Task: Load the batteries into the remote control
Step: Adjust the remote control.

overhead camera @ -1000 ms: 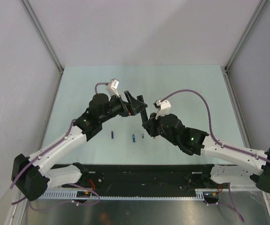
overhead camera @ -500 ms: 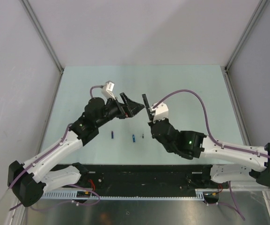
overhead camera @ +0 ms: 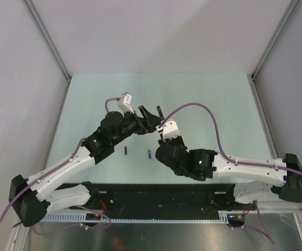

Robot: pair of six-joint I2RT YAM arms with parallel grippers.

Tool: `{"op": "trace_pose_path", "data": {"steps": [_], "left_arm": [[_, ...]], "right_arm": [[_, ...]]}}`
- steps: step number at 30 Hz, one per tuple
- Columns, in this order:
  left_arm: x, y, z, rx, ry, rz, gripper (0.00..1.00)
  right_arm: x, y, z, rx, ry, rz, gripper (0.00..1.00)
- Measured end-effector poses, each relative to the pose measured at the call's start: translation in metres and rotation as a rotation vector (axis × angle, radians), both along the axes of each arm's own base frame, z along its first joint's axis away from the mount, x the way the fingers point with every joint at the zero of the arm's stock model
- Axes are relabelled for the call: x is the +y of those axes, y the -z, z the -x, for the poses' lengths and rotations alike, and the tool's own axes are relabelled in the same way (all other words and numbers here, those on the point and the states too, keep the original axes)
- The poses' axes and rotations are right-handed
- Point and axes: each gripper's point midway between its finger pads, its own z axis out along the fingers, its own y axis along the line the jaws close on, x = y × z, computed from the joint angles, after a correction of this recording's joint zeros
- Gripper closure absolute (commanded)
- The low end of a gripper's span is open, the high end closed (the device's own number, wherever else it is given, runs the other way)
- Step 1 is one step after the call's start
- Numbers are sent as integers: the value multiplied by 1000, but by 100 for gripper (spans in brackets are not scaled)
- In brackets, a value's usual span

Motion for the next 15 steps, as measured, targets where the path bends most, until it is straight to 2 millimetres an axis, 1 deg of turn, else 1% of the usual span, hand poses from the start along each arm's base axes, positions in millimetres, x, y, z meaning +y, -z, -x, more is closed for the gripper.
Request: {"op": "trace_pose_path", "data": {"steps": [2, 5, 6, 8, 9, 12, 14, 15], "left_arm": [[-5, 7, -2, 17, 2, -17, 16], [-15, 13, -5, 31, 3, -34, 24], [-19, 13, -6, 32, 4, -37, 29], [-25, 12, -8, 32, 3, -44, 35], [-28, 11, -9, 32, 3, -45, 40], [-35, 6, -11, 25, 4, -42, 50], [-37, 3, -14, 22, -1, -41, 54], [-39, 2, -15, 20, -1, -40, 58]], "right_arm": [[0, -1, 1, -10, 2, 11, 100], [-1, 2, 1, -15, 9, 34, 100], [-1, 2, 1, -17, 10, 41, 100], [-2, 2, 2, -20, 11, 48, 100], [-2, 2, 2, -21, 11, 50, 100], [-2, 1, 3, -25, 12, 56, 100], [-3, 1, 3, -26, 12, 61, 100], [-3, 2, 4, -27, 11, 66, 100]]}}
